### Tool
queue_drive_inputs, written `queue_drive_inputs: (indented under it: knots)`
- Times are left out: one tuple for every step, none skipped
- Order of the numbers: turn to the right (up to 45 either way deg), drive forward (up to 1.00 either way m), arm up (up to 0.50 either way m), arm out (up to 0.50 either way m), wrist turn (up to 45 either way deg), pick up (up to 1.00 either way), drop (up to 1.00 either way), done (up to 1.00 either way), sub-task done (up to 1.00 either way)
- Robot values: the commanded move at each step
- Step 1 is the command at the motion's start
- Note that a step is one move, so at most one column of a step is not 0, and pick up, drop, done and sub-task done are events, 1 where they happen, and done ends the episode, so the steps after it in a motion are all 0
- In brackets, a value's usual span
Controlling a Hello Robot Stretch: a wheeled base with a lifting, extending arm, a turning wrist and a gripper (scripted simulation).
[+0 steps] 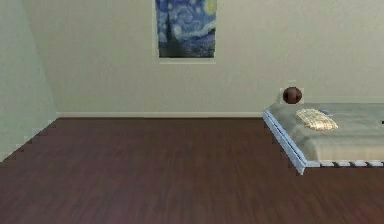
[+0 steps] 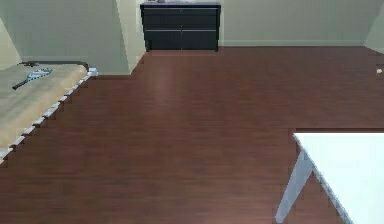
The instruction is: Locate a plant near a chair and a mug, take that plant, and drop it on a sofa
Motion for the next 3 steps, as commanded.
queue_drive_inputs:
  knots:
    - [-45.0,0.0,0.0,0.0,0.0,0.0,0.0,0.0,0.0]
    - [-39.0,0.0,0.0,0.0,0.0,0.0,0.0,0.0,0.0]
    - [-3.0,0.0,0.0,0.0,0.0,0.0,0.0,0.0,0.0]
